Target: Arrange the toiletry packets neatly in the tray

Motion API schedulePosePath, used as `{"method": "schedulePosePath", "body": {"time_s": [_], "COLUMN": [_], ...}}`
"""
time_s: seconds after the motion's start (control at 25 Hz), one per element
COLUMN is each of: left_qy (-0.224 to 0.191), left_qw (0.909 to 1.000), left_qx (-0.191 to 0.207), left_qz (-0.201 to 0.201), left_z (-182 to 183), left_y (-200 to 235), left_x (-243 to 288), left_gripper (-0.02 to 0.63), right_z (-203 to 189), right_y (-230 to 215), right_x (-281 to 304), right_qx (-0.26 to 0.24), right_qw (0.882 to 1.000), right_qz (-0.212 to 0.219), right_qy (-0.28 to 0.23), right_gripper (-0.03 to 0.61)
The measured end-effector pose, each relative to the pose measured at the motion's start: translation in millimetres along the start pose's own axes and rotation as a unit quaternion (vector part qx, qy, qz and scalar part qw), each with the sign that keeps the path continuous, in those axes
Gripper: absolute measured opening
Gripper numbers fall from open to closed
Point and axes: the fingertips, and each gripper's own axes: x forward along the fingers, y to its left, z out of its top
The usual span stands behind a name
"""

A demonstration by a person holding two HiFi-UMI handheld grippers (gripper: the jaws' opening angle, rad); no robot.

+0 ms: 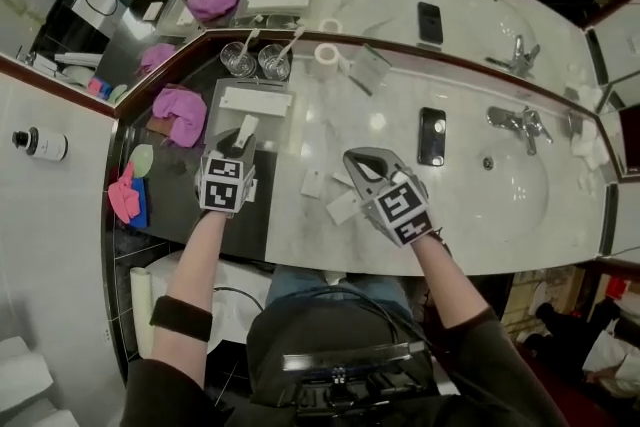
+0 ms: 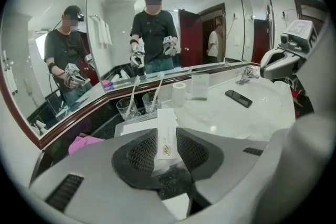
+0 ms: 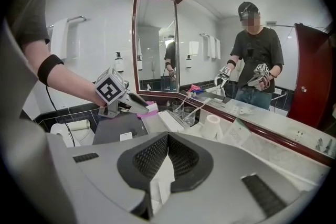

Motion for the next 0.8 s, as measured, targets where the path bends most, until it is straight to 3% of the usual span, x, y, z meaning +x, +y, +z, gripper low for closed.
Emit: {"method": "schedulePosePath", "body": {"time_s": [0.4,0.8], "left_qy": [0.044,0.109], "left_qw": [0.9987,0.9928], "left_qx": [-0.022,-0.027], "left_qz": [-0.017,-0.041], "left_z": [-65,-136], "left_y": [-62,-108], "left_x": [-26,-7], "left_gripper": [0.110,0.113], "right_z": [0,-15], "right_y": [6,5], "right_x": [-40,-50], "right_qx": [-0.009,0.006], "right_qw": [1.000,1.000], "right_qz": [0.008,0.002], "right_qy": [-0.009,-0.005], "right_gripper": [0.015,0.015]}}
